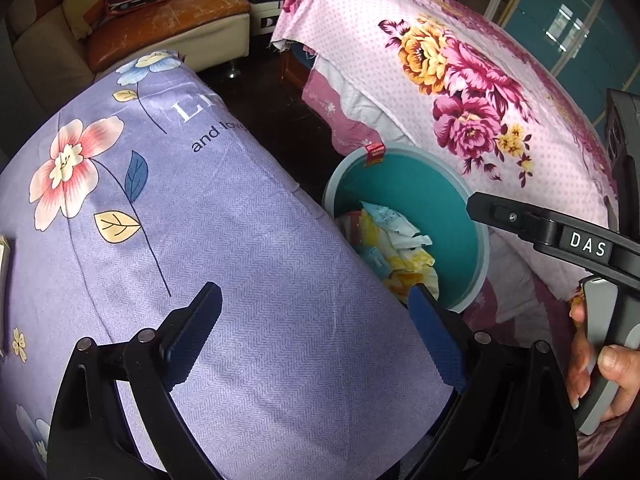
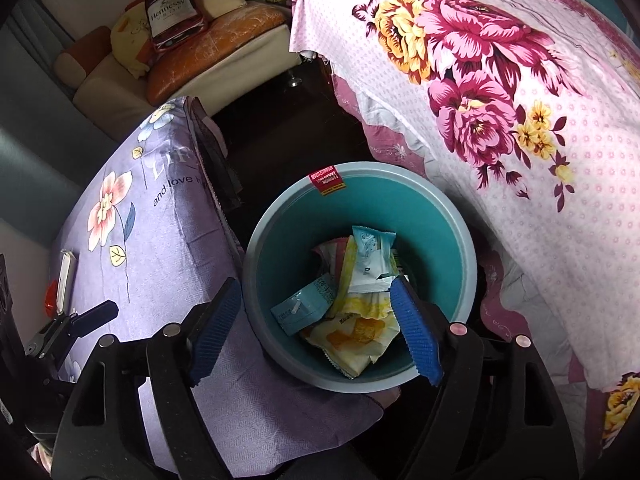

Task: Collect trash
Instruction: 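Move both tools back to the red wrapper and white medicine box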

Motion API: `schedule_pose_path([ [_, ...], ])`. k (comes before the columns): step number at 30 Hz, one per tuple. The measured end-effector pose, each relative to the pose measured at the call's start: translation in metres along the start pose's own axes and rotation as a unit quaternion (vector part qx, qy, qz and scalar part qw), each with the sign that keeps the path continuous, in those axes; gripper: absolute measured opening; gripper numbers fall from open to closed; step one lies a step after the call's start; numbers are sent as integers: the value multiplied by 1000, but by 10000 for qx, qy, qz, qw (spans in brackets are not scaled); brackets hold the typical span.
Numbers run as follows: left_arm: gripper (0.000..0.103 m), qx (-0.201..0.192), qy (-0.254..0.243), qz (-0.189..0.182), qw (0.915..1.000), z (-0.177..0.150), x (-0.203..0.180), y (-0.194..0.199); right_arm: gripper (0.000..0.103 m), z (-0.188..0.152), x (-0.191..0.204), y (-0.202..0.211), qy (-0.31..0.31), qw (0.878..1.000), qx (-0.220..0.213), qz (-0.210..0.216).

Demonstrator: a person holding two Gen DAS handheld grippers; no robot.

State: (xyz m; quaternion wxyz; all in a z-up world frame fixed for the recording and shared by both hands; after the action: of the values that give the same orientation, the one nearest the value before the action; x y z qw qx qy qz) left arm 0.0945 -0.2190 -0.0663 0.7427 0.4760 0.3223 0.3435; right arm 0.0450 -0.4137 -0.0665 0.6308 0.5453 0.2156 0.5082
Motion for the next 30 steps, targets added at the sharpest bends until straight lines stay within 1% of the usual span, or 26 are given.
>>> schedule_pose_path([
  [6, 94, -52, 266, -94, 9996, -10, 19, 10, 77, -8, 22, -1, 165, 9998, 89, -21],
  [12, 94, -135, 481, -117, 9987, -22, 39, 21, 78, -15, 49, -1, 399, 9991, 161, -58],
  [17, 95, -203, 710, -82, 9972, -37, 64, 29, 78, -22, 76, -5, 628, 9977, 244, -76],
  [20, 95, -218, 912, -75, 9956, -47, 84, 33, 79, -26, 96, -9, 776, 9964, 332, -46],
  [23, 95, -266, 1107, 14, 9935, -57, 109, 40, 80, -31, 119, -13, 959, 9945, 420, -25],
  [27, 95, -337, 1368, 217, 9898, -73, 150, 52, 80, -33, 157, -22, 1205, 9911, 569, 82],
  [30, 95, -363, 1618, 413, 9853, -87, 187, 62, 80, -33, 189, -31, 1372, 9878, 713, 194],
])
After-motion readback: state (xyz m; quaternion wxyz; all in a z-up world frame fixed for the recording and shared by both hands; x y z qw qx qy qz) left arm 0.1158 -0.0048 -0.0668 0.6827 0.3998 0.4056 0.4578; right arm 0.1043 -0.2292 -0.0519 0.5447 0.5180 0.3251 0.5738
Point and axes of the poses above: each gripper's, at about its wrist camera, not at the fingertips, and y roughly against the way its jaws point, x to its left, z to its top, the point moved 2 cm from there along -y, roughly the way its jaws point, and after that the axes turned 5 degrees about x, right-handed, at the moved point
